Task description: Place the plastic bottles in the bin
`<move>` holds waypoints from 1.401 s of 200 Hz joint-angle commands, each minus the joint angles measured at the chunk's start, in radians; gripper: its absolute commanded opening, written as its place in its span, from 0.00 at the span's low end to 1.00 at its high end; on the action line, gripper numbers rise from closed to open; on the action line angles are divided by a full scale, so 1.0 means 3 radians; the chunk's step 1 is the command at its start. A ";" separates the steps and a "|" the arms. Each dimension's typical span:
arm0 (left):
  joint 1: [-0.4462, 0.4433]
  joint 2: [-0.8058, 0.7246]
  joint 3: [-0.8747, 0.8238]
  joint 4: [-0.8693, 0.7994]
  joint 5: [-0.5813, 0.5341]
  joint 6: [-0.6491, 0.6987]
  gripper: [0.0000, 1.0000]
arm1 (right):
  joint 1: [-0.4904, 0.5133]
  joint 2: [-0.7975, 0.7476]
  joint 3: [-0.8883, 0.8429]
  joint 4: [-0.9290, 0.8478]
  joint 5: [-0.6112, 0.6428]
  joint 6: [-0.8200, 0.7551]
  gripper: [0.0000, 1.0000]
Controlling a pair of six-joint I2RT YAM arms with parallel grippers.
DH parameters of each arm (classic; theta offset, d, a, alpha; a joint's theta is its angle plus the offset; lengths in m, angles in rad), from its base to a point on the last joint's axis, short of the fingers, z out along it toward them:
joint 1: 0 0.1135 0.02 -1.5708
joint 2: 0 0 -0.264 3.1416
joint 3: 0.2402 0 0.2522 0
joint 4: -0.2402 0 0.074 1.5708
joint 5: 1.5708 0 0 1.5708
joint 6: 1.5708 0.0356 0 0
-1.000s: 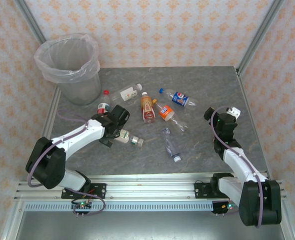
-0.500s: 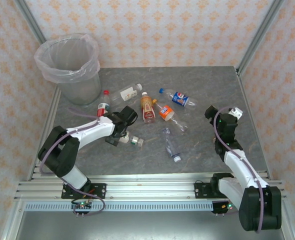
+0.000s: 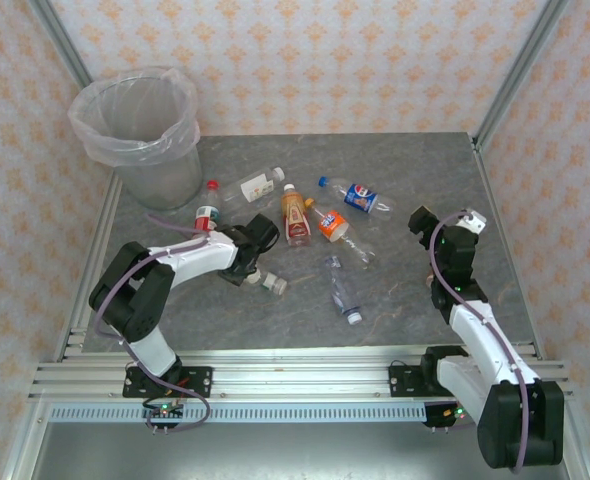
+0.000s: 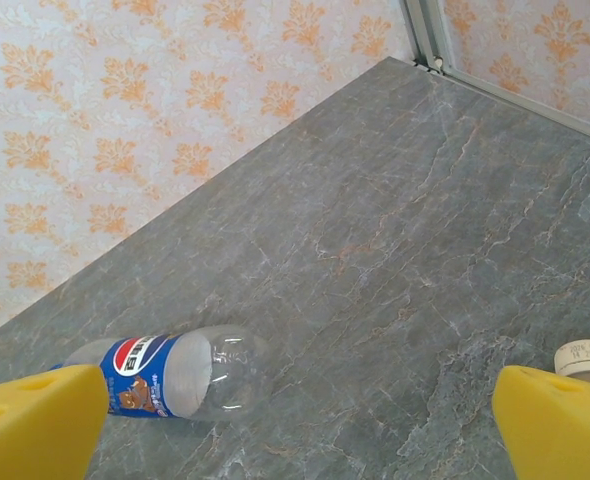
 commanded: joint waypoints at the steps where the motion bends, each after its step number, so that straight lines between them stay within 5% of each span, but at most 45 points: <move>1: -0.0008 -0.0135 0.0123 -0.0017 -0.0079 0.0356 0.38 | -0.0002 -0.0054 0.0116 0.0075 -0.0082 0.0028 0.99; 43: -0.0006 -0.0385 0.0067 0.0042 -0.0234 0.0779 0.36 | 0.0052 -0.0039 0.0405 -0.0161 -0.0674 -0.0175 0.99; 113: 0.0025 -0.0897 0.0306 0.0005 -0.0269 0.2073 0.40 | 0.0083 -0.0021 0.0352 0.0249 -0.0481 0.0495 0.99; 163: 0.0352 -0.1084 0.0809 -0.0261 -0.0132 0.2835 0.42 | 0.0201 0.0285 0.0624 0.0320 -0.1744 0.0296 0.99; 197: 0.0621 -0.1114 0.1070 -0.0216 -0.0019 0.3190 0.42 | 0.0490 0.0332 0.0878 -0.0108 -0.1610 -0.0053 0.99; 233: 0.0957 -0.1078 0.1451 -0.0152 0.0270 0.3441 0.42 | 0.0567 0.0328 0.0830 0.0198 -0.1657 0.0062 0.99; 280: 0.1148 -0.0929 0.2143 -0.0049 -0.0089 0.3993 0.44 | 0.0569 0.0259 0.0735 0.0348 -0.1731 0.0176 0.99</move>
